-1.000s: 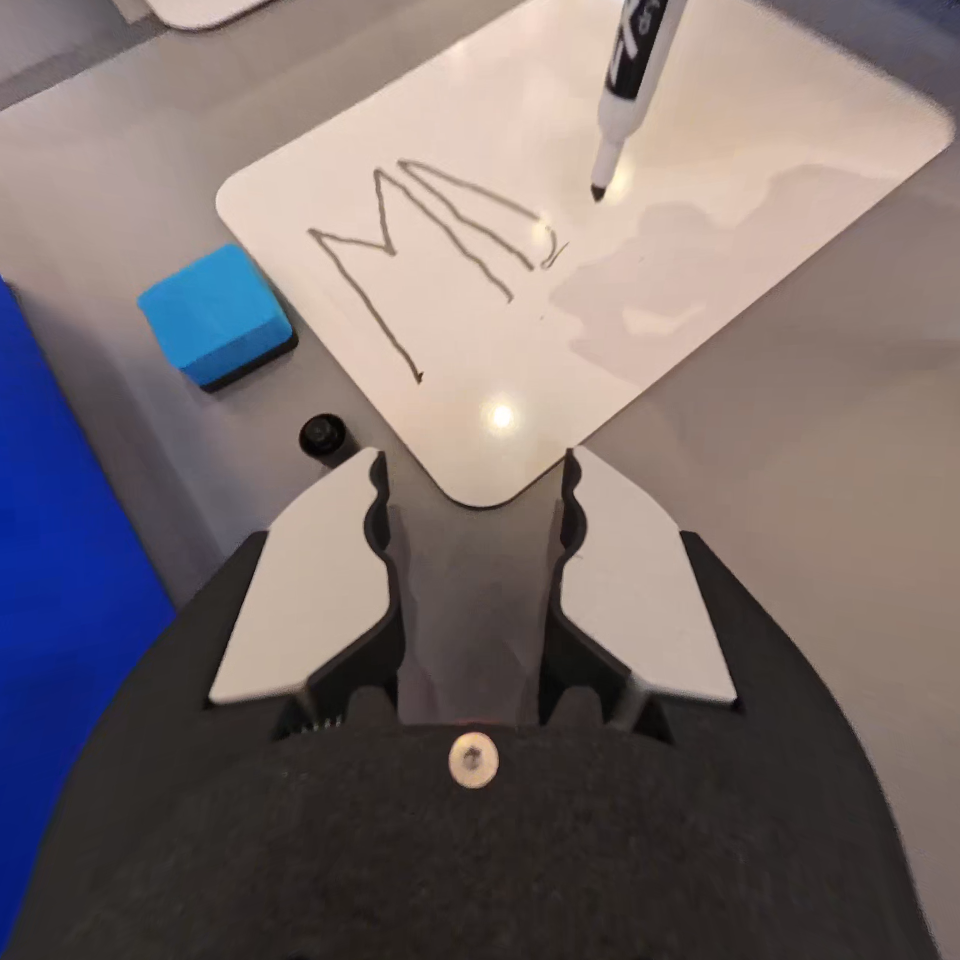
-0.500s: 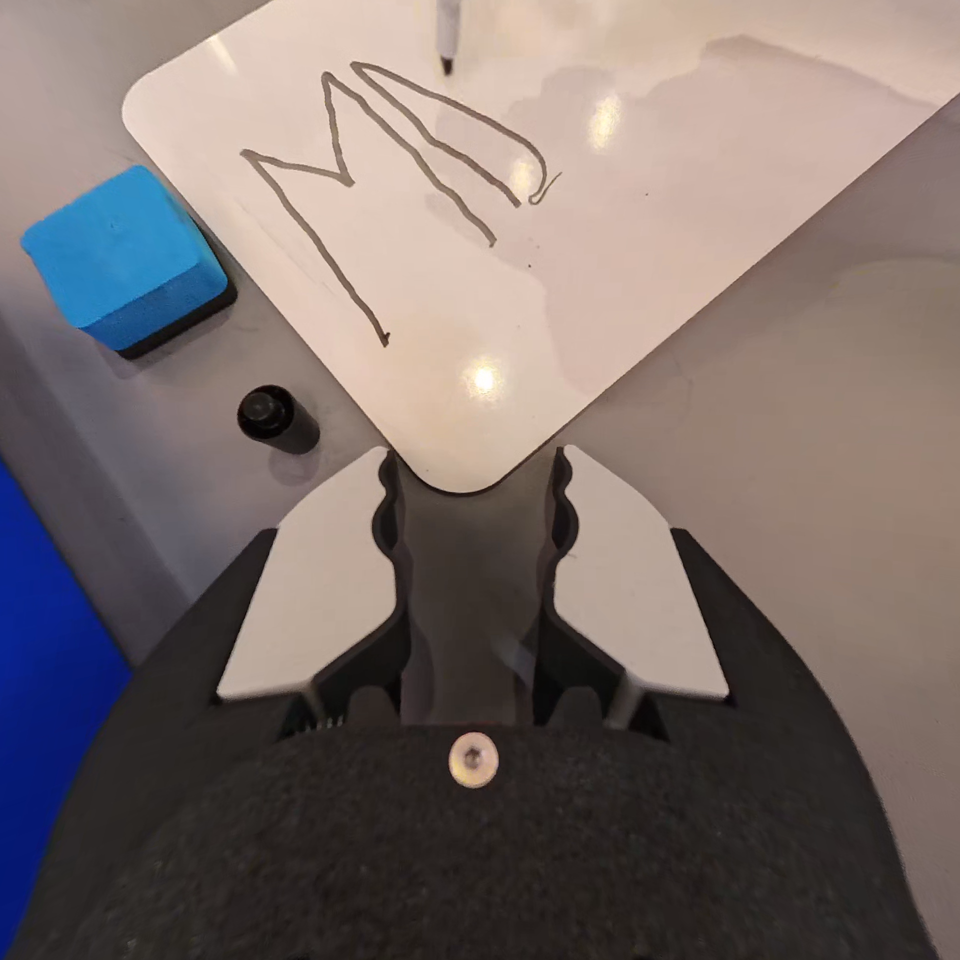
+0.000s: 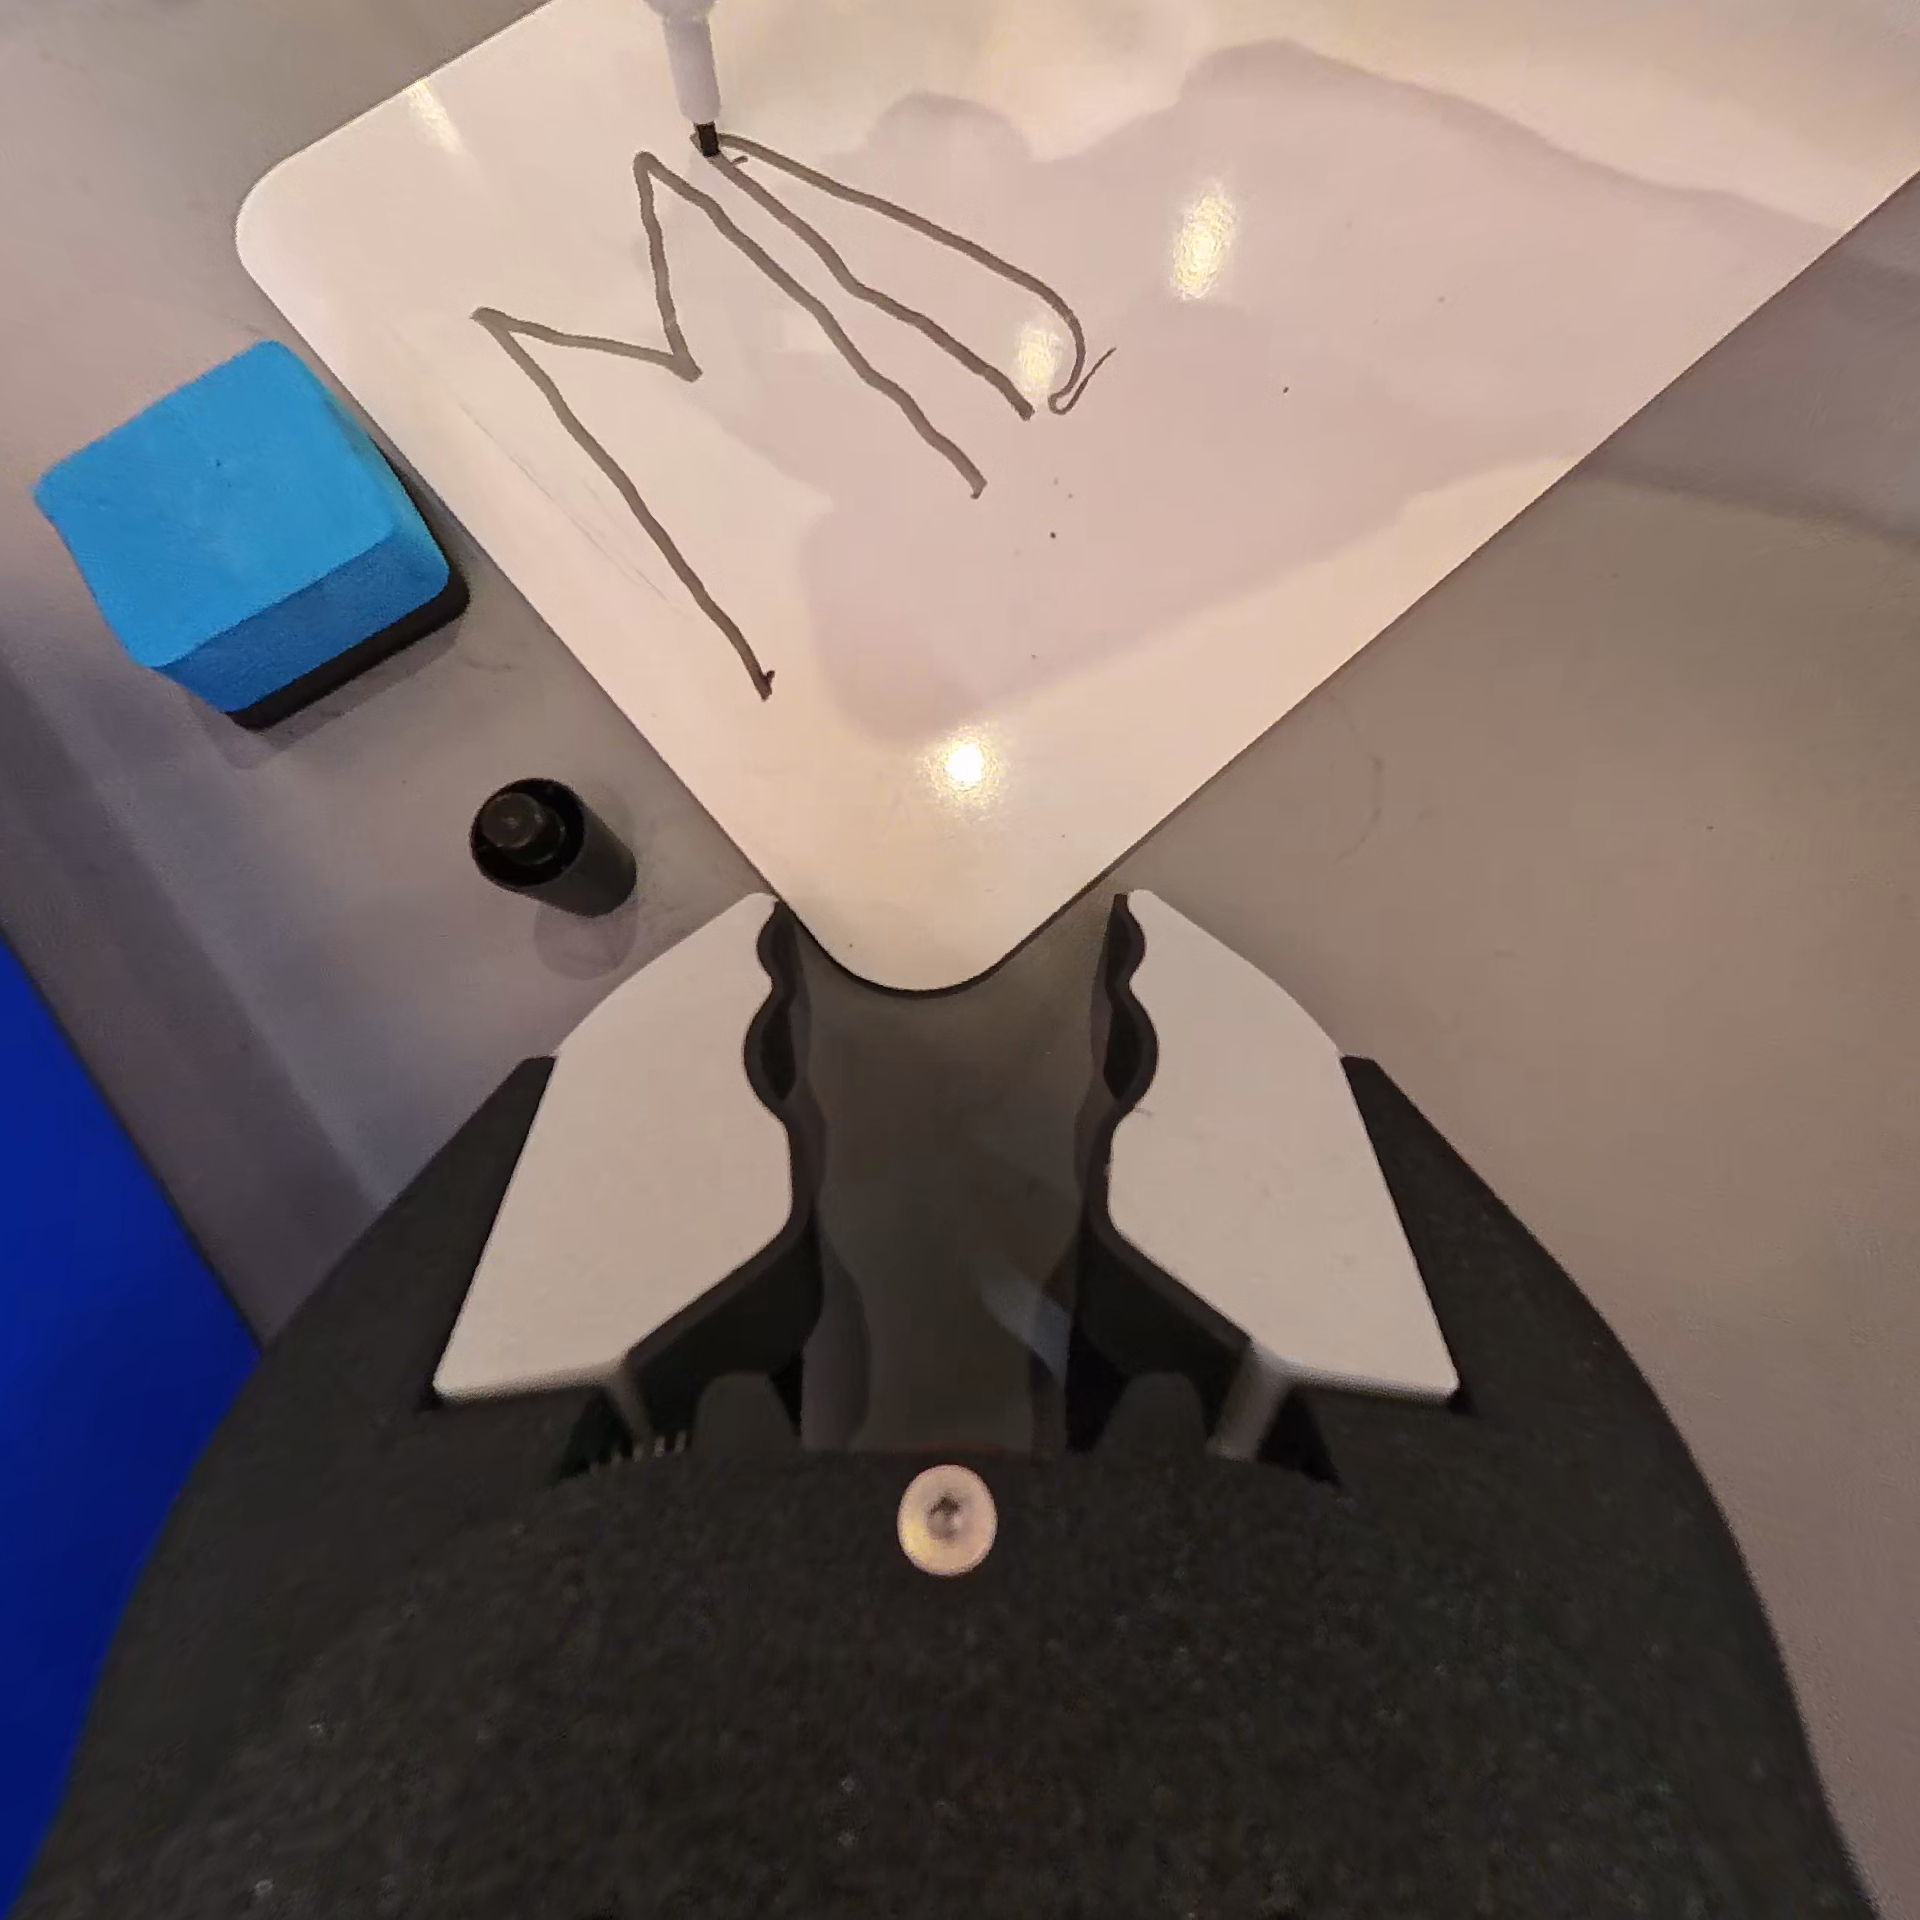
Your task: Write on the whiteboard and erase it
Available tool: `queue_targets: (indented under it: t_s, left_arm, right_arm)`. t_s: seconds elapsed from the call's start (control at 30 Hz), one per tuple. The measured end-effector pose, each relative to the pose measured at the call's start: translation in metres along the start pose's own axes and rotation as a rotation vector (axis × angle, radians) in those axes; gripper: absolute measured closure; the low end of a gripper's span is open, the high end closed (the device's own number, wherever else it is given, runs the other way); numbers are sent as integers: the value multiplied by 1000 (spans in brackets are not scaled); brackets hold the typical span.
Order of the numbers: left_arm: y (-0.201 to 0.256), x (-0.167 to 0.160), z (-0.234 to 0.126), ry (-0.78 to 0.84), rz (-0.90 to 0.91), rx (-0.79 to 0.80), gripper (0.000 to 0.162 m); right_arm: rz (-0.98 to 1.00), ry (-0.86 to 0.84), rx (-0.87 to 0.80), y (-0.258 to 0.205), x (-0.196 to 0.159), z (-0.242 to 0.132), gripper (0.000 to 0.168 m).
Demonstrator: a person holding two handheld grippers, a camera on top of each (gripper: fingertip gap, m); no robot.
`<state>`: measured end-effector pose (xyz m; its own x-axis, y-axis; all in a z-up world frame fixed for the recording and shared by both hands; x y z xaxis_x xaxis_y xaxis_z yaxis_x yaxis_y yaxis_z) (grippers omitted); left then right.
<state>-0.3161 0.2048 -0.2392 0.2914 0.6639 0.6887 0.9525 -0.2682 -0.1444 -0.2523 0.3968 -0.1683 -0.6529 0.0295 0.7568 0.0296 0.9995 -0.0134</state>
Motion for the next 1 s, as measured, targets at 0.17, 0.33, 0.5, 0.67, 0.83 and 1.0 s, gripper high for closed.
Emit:
queue_targets:
  t_s: [0.17, 0.33, 0.5, 0.67, 0.83, 1.0]
  left_arm:
    - [0, 0, 0, -1, -1, 1, 105]
    - [1, 0, 0, -2, -4, 3, 104]
    - [1, 0, 0, -5, -5, 4, 104]
    - [1, 1, 0, -8, -6, 6, 104]
    - [1, 1, 0, -8, -7, 6, 104]
    - [1, 0, 0, -7, -7, 6, 104]
  right_arm:
    - [2, -24, 11, -6, -5, -7, 148]
    - [4, -43, 22, -15, -10, -13, 148]
    - [6, -59, 23, -24, -16, -19, 148]
    - [5, -73, 28, -36, -22, -27, 148]
    - [1, -92, 31, -49, -29, -35, 148]
    - [2, -108, 39, -63, -36, -44, 148]
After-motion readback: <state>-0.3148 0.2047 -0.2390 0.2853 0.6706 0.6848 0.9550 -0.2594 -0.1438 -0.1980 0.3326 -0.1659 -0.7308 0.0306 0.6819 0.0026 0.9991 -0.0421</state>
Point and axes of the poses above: each gripper's, where its closed fingertips meet, z out along the fingers, x out of its top, y = z × x across the jaws, the point moved 6 cm from there along -z, back along the fingers, and after that the axes turned 11 degrees about x, right-handed, at the moved point
